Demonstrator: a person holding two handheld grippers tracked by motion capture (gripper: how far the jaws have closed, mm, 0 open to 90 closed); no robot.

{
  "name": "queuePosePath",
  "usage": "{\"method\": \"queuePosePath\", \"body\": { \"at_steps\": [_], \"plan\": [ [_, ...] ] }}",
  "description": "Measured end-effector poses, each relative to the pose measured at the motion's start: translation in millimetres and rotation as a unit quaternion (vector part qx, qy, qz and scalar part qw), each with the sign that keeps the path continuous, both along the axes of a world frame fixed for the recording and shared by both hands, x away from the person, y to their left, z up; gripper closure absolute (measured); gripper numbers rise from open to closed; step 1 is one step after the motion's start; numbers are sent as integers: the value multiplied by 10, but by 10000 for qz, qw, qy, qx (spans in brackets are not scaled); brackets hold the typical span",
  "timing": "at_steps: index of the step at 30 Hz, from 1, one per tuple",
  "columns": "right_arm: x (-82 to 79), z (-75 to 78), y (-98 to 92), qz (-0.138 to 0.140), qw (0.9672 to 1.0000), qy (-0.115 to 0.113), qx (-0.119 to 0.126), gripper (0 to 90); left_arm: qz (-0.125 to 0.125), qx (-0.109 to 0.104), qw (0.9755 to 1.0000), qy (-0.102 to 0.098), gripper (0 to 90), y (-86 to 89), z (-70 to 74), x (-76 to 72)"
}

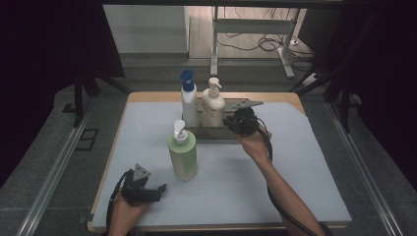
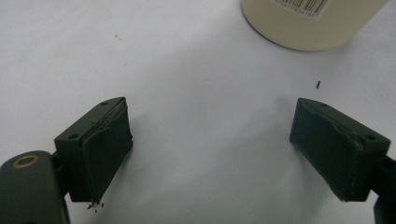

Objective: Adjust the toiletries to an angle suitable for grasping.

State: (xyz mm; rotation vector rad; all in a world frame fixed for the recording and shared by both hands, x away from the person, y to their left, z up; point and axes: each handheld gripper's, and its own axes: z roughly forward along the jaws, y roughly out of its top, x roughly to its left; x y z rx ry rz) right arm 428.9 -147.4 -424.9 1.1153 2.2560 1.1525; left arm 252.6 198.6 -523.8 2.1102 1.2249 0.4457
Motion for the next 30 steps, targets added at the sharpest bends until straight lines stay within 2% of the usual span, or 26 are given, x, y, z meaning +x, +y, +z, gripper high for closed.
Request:
{"method": "queuePosePath", "body": {
  "at_steps": [3,10,13,20,25,30],
  "plan": [
    [51,-14,-6,-106,9999,-5,-82,891,1,-1,10000,-1,122,0,0,0],
    [212,-81,-13,-362,9991,92,-176,898,3,-11,10000,4,122,-1,-1,-1],
    [275,-128,-17,-451,9988,145,-139,897,1,-2,10000,-1,122,1,0,0],
    [336,-214,32,-413,9987,283,-135,896,0,-3,10000,0,122,1,0,0],
    [348,-240,97,-396,9984,291,-264,897,1,-2,10000,-1,122,1,0,0],
    [362,-271,120,-395,9983,350,-261,897,2,-9,10000,4,122,0,0,-1]
  ]
}}
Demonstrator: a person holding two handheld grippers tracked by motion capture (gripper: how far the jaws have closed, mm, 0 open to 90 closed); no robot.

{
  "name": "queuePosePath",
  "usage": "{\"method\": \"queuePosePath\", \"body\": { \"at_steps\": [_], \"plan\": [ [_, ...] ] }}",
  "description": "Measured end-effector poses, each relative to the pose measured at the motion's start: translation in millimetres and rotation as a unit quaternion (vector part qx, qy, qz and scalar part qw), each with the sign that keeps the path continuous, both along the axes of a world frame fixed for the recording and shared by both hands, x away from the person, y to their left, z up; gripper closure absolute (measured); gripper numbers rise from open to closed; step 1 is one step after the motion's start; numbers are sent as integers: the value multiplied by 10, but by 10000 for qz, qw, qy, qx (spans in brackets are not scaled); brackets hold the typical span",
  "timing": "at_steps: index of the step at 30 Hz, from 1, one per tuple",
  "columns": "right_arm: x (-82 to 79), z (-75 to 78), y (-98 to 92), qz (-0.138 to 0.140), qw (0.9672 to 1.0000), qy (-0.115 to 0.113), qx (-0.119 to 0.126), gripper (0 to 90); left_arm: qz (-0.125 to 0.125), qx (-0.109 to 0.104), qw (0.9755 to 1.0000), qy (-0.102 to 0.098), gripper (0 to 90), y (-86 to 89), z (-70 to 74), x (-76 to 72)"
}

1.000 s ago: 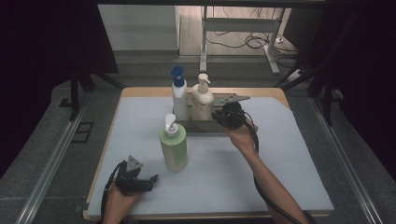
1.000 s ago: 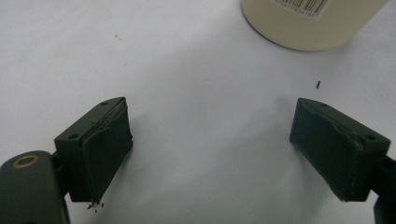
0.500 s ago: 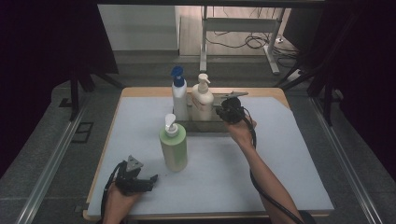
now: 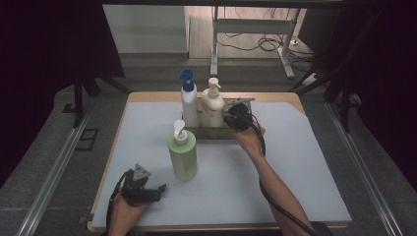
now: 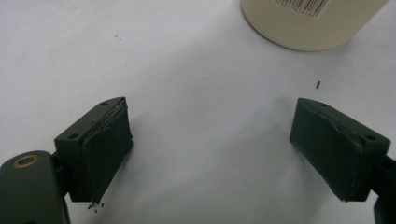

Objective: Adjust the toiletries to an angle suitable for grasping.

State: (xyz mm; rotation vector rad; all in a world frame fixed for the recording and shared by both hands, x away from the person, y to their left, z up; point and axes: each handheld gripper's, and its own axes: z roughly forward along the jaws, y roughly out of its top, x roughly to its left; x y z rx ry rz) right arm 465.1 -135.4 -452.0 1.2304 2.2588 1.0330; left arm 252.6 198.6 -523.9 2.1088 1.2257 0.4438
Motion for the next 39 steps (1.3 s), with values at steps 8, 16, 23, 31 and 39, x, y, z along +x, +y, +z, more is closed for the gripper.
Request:
{"method": "queuePosePath", "body": {
  "at_steps": [8,16,23,31,39],
  "plan": [
    [3,-31,16,1,10000,19,16,896,1,0,10000,-1,122,0,0,0],
    [-10,-66,112,128,9999,57,43,896,-3,9,10000,-4,122,1,0,1],
    [-15,-78,153,165,9998,98,27,896,-1,0,10000,1,122,0,0,0],
    [-15,-64,167,231,9996,121,91,896,-3,10,10000,-6,122,1,0,2],
    [-43,-51,247,370,9991,158,160,896,-5,11,10000,-6,122,2,1,2]
  ]
}}
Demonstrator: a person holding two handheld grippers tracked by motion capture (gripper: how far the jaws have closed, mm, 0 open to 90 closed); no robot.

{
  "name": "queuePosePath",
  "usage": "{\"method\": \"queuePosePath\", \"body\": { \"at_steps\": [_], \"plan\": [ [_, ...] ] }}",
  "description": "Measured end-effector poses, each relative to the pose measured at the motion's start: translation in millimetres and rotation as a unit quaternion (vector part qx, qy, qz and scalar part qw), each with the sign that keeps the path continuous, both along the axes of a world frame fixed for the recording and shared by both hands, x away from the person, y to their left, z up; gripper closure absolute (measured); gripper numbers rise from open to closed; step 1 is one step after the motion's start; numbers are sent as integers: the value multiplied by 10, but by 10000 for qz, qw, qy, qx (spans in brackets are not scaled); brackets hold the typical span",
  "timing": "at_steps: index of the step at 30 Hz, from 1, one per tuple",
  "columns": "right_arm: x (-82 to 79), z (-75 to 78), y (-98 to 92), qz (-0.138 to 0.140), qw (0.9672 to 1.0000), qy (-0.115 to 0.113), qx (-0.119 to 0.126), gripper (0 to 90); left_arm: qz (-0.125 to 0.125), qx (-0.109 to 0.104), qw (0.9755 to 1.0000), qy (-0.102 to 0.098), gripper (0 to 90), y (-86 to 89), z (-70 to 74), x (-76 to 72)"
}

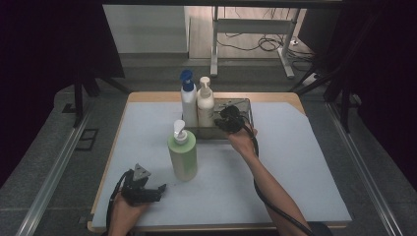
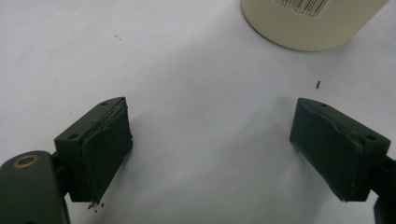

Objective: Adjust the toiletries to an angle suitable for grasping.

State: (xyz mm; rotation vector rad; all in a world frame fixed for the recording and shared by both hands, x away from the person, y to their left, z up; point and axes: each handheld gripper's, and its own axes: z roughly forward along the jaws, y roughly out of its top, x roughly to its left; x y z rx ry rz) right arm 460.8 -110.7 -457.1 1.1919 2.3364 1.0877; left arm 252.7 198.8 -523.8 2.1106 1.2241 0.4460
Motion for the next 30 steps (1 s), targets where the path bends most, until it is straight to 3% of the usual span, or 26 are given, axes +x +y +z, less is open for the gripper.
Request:
{"method": "queuePosePath", "body": {
  "at_steps": [16,30],
  "plan": [
    [-33,-4,37,62,10000,15,17,888,1,1,10000,0,122,0,0,0],
    [-150,149,-119,173,9996,-203,101,577,4,-10,10000,6,122,-3,0,-1]
  ]
}}
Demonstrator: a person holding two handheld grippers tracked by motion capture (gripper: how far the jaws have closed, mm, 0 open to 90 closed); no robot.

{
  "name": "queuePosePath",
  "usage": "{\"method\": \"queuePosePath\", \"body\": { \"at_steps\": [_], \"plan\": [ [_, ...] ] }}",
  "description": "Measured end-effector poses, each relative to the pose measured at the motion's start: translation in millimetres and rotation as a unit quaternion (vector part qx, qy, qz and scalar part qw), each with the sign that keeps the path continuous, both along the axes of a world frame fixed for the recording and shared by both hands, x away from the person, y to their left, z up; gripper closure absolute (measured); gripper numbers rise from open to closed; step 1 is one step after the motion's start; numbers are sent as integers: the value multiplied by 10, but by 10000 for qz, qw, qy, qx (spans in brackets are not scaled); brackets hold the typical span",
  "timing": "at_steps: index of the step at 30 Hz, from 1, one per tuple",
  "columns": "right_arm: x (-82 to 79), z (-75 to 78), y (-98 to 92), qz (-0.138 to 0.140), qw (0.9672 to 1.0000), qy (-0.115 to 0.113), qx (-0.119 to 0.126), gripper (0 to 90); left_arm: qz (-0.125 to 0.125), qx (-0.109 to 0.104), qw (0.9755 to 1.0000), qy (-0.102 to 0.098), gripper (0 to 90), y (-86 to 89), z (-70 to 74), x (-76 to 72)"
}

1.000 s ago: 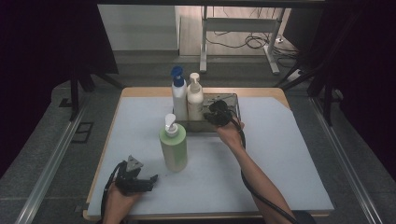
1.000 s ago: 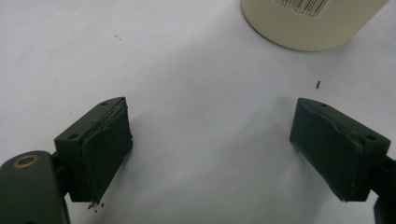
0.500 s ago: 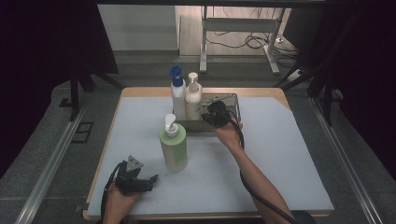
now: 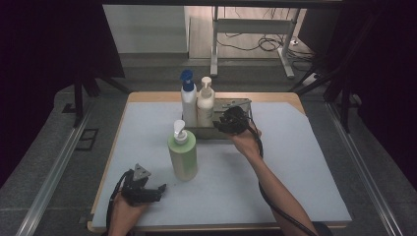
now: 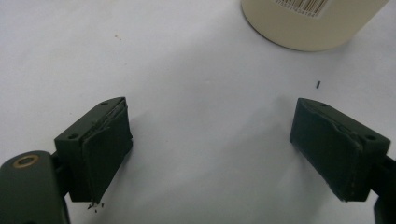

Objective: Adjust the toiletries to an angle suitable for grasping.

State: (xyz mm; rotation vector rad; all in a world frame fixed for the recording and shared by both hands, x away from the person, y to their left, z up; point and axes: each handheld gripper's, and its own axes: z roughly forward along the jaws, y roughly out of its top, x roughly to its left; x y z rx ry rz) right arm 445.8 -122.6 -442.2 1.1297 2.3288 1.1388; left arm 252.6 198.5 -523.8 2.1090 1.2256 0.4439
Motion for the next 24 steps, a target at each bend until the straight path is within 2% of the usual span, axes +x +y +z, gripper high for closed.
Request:
{"method": "queuePosePath", "body": {
  "at_steps": [4,8,16,20,24],
  "plan": [
    [-64,55,-47,130,9999,-59,46,479,-3,9,10000,-5,122,1,0,1],
    [-138,114,-98,268,9994,-219,-1,415,0,1,10000,1,122,0,0,0],
    [-296,189,-229,503,9982,-333,70,339,-2,8,10000,-4,122,1,0,1],
    [-366,193,-283,548,9978,-384,13,296,1,0,10000,1,122,0,-1,1],
    [-428,200,-341,617,9974,-361,86,265,1,0,10000,2,122,0,0,0]
  ]
}}
